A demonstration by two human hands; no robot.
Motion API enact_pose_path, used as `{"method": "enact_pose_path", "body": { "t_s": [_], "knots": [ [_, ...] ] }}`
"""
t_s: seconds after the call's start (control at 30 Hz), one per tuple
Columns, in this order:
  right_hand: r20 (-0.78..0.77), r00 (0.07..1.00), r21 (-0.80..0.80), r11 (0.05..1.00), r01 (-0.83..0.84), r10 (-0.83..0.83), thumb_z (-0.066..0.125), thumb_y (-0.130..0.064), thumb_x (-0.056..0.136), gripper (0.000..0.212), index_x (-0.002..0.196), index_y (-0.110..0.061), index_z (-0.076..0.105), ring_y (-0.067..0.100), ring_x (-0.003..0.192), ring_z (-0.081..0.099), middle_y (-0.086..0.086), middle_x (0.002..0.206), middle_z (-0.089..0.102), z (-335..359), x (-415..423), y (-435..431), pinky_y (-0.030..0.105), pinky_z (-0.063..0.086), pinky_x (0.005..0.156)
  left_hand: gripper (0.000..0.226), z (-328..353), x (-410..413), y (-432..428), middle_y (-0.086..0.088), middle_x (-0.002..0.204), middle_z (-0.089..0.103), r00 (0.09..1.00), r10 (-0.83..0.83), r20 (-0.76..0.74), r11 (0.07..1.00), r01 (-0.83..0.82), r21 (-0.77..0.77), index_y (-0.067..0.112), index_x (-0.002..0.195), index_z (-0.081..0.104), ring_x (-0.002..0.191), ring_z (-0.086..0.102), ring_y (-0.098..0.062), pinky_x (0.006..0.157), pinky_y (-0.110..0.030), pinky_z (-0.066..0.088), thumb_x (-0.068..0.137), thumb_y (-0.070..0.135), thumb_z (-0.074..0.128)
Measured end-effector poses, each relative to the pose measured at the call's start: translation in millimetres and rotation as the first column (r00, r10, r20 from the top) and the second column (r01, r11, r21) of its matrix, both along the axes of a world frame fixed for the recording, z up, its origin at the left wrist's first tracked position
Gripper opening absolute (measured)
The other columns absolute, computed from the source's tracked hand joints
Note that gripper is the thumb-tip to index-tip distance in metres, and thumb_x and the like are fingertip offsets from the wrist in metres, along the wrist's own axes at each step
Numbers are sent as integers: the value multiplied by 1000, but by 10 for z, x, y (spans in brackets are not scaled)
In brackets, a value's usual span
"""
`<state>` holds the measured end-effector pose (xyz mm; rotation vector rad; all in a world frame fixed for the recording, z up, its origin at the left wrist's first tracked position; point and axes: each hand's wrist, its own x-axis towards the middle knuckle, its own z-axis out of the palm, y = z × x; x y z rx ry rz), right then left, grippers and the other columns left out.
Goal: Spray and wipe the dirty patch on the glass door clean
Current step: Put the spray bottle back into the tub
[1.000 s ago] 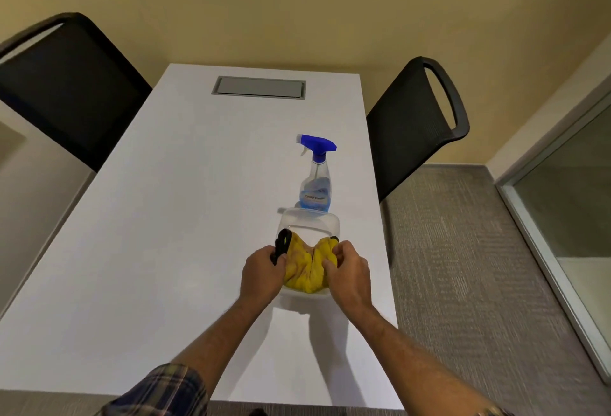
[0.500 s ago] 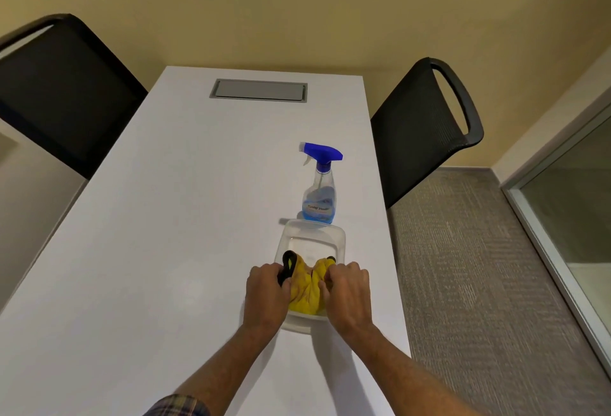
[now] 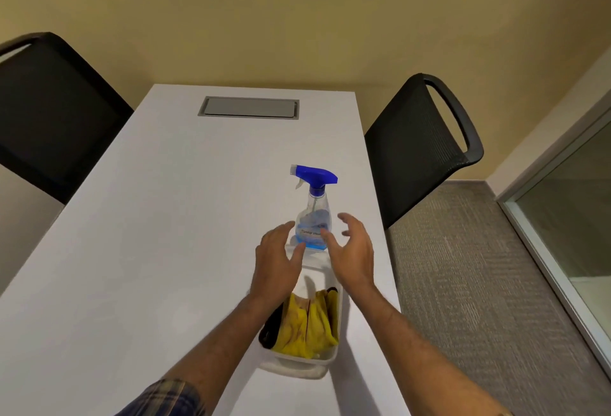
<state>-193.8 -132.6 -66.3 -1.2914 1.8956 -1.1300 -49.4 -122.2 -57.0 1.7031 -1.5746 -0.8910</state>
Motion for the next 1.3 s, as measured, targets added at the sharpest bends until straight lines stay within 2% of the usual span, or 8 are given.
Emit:
{"method": "enact_pose_path", "body": {
  "t_s": [0.17, 0.43, 0.63, 0.77, 0.9, 1.03, 1.17, 1.3],
  "knots": [
    [107, 985, 69, 987, -143, 135, 68, -33, 96, 66, 153, -24, 37, 25, 141, 46, 2, 159, 43, 32, -11, -397, 48, 44, 114, 62, 4, -141, -448, -1, 165, 33, 992, -114, -50, 989, 118, 93, 25, 157, 26, 150, 36, -22, 119, -39, 34, 102, 29, 54],
    [200, 959, 83, 972, -221, 201, 68, -25, 97, 49, 142, -18, 52, 24, 128, 59, 3, 141, 61, -115, -13, -583, 27, 46, 95, 56, -101, -226, -650, -2, 154, 50, 991, -109, -74, 989, 116, 92, 21, 154, 37, 139, 52, -22, 111, -32, 43, 102, 22, 56],
    [160, 938, -18, 951, -308, 307, 71, -22, 95, 33, 126, -23, 59, 18, 116, 65, -2, 124, 69, 223, -79, -517, 45, 55, 102, 54, 62, -167, -588, -2, 145, 58, 993, -74, -91, 995, 67, -81, 20, 148, 46, 132, 55, -17, 107, -26, 43, 97, 23, 64],
    [90, 933, -21, 937, -348, 349, 71, -28, 94, 48, 139, -25, 53, 9, 116, 55, -3, 138, 62, 814, -118, -421, 27, 49, 97, 55, 481, -91, -489, 4, 141, 60, 985, -60, -165, 983, 29, -184, 26, 143, 52, 120, 57, -10, 100, -21, 48, 91, 31, 71],
    [96, 914, -26, 919, -392, 393, 71, -26, 93, 53, 142, -26, 51, 8, 118, 52, -4, 141, 60, 1136, -144, -216, 28, 46, 95, 54, 765, -8, -294, 8, 133, 65, 972, -72, -222, 983, 31, -180, 29, 138, 56, 110, 61, -9, 80, -3, 47, 87, 32, 74],
    [151, 891, -2, 901, -433, 428, 70, -21, 94, 49, 139, -26, 53, 10, 120, 57, -5, 136, 64, 1004, -115, -24, 13, 44, 83, 53, 692, 56, -78, 8, 131, 67, 969, -82, -234, 988, 49, -145, 29, 138, 55, 111, 64, -11, 80, 0, 48, 88, 28, 75],
    [189, 890, 37, 903, -429, 415, 70, -19, 94, 48, 138, -26, 54, -2, 105, 60, -8, 132, 64, 730, -70, 92, 3, 46, 70, 52, 458, 55, 50, 9, 131, 65, 968, -52, -247, 997, 34, -76, 30, 137, 55, 107, 65, -11, 76, 1, 49, 89, 28, 74],
    [210, 892, 71, 904, -422, 400, 69, -21, 95, 48, 140, -25, 53, 6, 114, 60, -5, 136, 64, 456, -46, 150, 6, 48, 74, 49, 190, 75, 102, 12, 131, 66, 968, -50, -246, 998, 40, -45, 34, 133, 55, 108, 65, -5, 78, -7, 53, 89, 28, 75]
  ]
}}
